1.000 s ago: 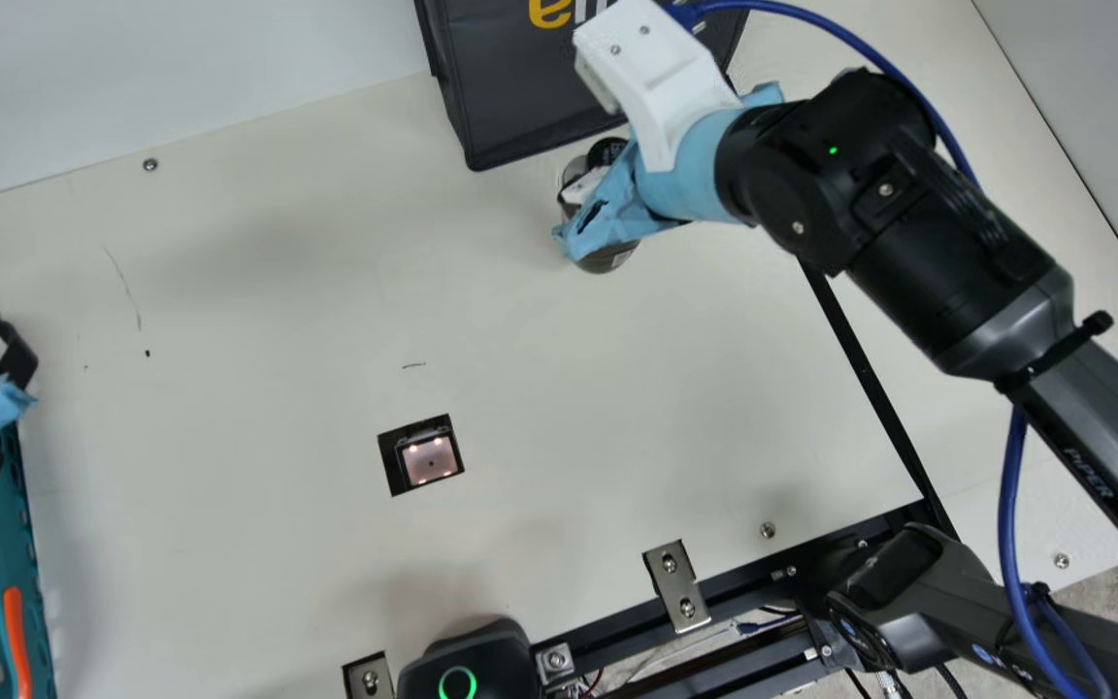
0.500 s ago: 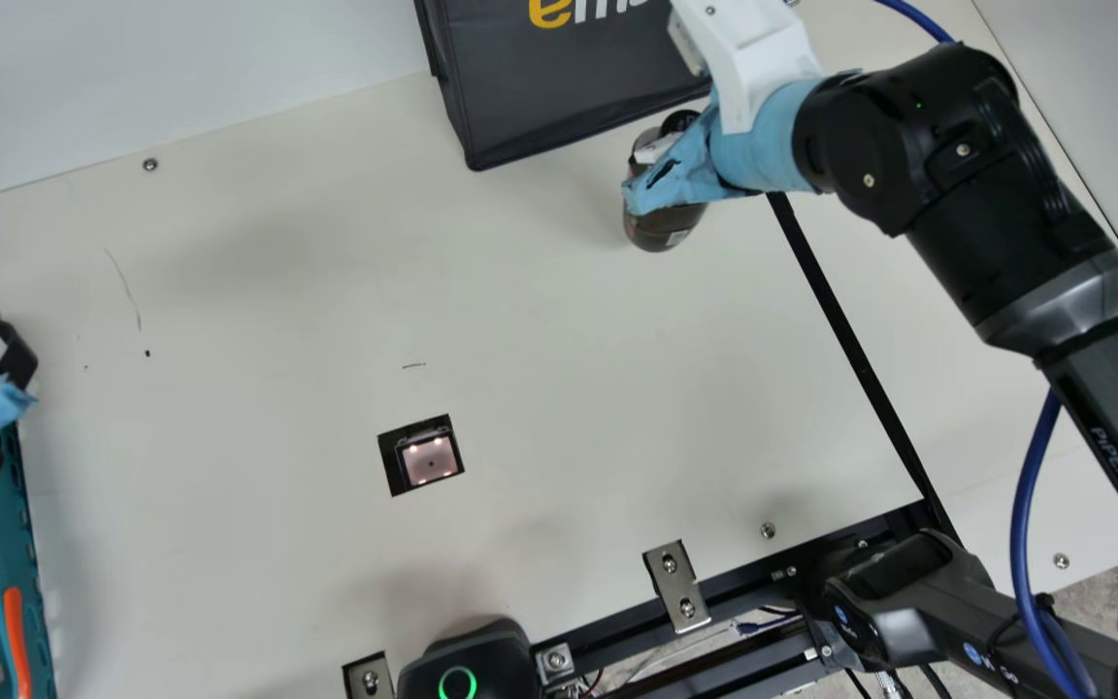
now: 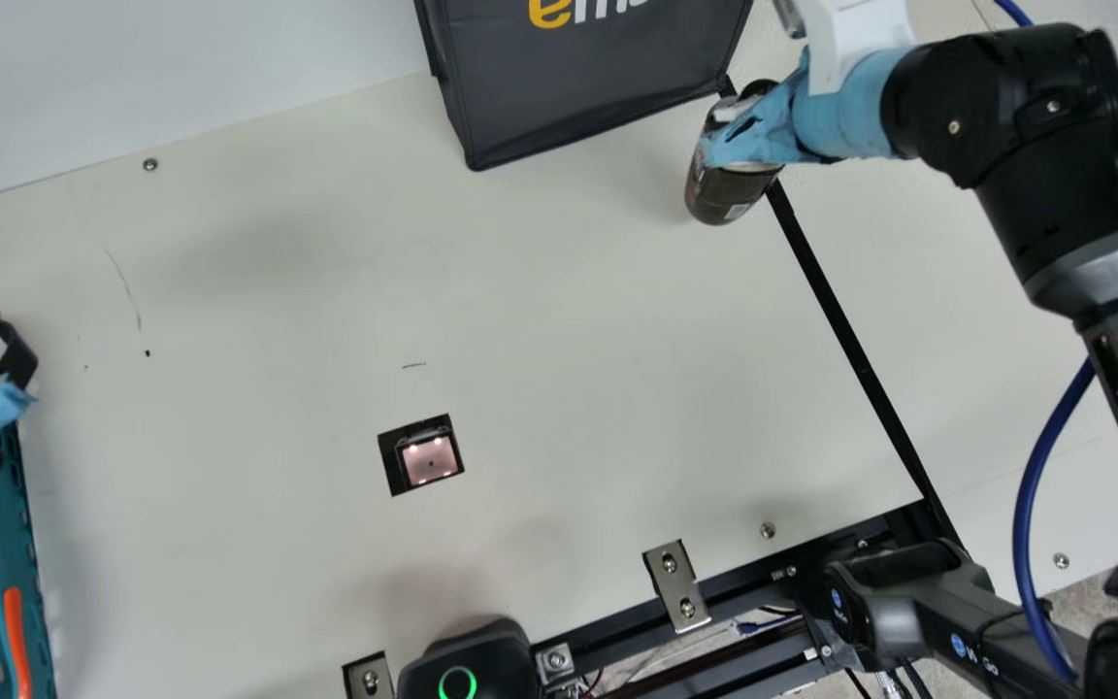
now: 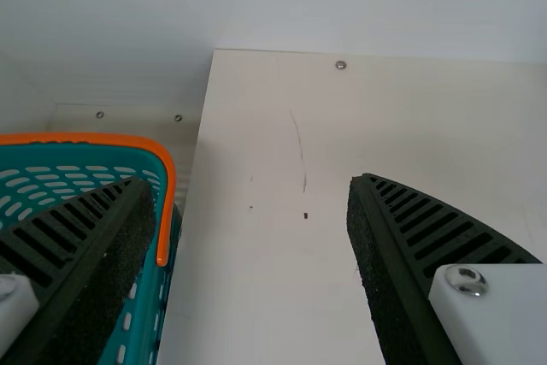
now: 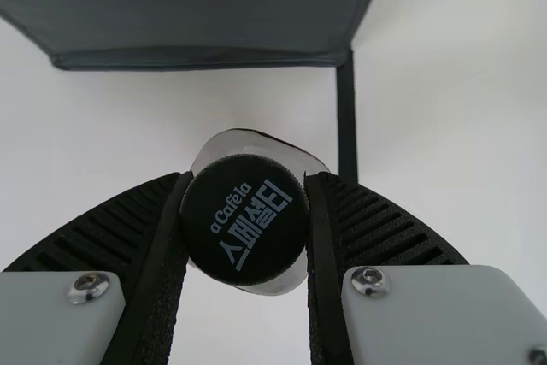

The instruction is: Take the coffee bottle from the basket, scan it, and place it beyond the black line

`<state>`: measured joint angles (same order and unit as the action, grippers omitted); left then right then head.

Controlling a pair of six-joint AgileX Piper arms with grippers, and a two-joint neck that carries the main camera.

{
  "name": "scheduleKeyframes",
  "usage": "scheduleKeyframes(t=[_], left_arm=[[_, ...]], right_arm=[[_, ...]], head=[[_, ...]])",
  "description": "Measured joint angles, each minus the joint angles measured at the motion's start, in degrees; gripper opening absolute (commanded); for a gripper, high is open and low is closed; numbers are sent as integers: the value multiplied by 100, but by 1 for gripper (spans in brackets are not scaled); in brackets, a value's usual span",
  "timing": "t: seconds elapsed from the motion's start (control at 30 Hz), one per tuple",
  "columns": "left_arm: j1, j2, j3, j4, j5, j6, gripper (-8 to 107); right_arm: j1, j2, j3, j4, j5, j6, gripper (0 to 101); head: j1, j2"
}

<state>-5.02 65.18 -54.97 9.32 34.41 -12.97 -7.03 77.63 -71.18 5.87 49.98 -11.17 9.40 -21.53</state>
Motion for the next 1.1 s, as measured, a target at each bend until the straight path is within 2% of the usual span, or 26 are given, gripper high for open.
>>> scheduleKeyframes(t=[0.47, 0.77, 1.1], left_arm=[[0, 0, 0, 0, 0, 0, 90], [0, 0, 0, 0, 0, 0, 90], [0, 0, 0, 0, 0, 0, 90]], right_arm=[[-1119, 533, -324, 511, -223, -906, 0], [-1437, 929, -629, 683, -336, -1205, 0], [-1608, 1174, -681, 759, -498, -1391, 0]], head=[[0, 9], [0, 9], [0, 9]])
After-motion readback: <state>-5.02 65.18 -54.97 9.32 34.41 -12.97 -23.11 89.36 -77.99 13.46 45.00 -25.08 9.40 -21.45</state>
